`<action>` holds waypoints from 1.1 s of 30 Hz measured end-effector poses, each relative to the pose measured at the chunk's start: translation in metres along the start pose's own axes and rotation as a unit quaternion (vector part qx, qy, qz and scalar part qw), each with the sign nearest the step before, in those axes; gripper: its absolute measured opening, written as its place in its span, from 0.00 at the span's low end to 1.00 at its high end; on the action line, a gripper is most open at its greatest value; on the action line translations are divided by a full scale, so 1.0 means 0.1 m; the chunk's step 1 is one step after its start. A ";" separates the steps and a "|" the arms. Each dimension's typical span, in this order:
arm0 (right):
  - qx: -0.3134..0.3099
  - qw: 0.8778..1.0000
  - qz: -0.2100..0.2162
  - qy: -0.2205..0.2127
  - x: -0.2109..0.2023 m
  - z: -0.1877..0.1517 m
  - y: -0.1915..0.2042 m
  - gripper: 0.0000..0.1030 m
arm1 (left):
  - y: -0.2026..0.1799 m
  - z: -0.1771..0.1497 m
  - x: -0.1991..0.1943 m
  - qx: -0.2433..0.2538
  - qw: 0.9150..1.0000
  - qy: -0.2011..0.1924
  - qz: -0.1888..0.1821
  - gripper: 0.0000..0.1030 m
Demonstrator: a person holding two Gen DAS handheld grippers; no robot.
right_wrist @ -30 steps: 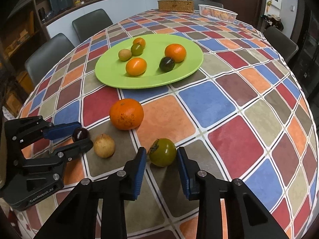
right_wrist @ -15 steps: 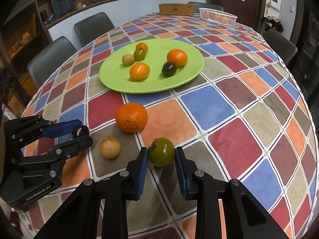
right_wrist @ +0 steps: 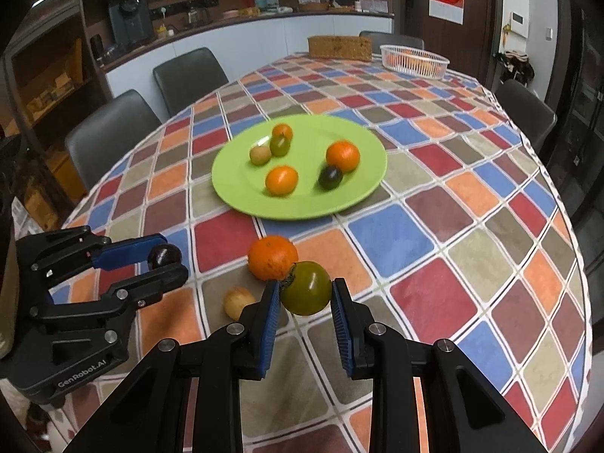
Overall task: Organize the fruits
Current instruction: 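Carry the plum over the green plate with the left tool while the right tool carries the tomato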
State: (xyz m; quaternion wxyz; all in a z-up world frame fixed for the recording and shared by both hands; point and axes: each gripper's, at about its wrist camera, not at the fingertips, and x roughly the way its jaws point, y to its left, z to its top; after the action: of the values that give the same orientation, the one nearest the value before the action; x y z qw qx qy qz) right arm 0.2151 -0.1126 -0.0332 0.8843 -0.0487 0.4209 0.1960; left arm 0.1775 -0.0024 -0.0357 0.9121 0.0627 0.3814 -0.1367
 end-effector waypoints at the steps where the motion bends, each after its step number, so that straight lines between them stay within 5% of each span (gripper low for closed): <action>1: 0.001 1.000 0.001 -0.005 -0.02 0.03 0.00 0.28 | 0.00 0.02 -0.01 0.000 1.000 -0.003 0.001 0.27; 15: 0.002 0.999 0.014 -0.051 -0.17 0.43 0.05 0.28 | 0.10 0.48 -0.19 0.012 0.998 -0.057 0.021 0.27; 33: -0.010 0.998 0.008 -0.060 0.12 1.05 -0.04 0.28 | 0.45 0.94 0.14 -0.005 0.999 -0.047 0.017 0.27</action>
State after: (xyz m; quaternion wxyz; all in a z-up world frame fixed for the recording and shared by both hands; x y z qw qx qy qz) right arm 0.2996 -0.0868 0.0245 0.9057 -0.0424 0.3659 0.2100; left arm 0.2642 0.0176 0.0206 0.9315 0.0581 0.3375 -0.1222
